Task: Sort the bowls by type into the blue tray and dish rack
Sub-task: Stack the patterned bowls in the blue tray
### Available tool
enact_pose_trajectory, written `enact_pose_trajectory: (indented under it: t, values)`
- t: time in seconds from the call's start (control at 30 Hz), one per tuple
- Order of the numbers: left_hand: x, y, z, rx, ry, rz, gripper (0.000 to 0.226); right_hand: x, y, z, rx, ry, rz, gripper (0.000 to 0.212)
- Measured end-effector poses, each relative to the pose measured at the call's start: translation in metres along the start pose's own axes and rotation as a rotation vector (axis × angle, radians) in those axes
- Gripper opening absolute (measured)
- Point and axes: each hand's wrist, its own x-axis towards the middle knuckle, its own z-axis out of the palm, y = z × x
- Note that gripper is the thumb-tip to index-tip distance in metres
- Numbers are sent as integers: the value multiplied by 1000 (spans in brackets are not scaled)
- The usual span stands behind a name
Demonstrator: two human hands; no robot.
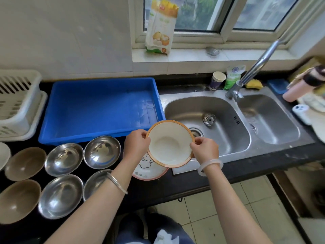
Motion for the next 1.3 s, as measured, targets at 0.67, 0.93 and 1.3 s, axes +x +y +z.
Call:
enact_pose_trajectory:
  t: [0.67,0.93,1.3]
  values:
    - [-19,10,108,-4,-293,-39,18,6,110,-25,63,73,230,14]
    - [-17,5,110,-24,-301,-63,19,12,120,-14,92,60,232,15]
    - [-20,-6,99,-111,-348,-56,27,1,124,-15,139,20,164,29]
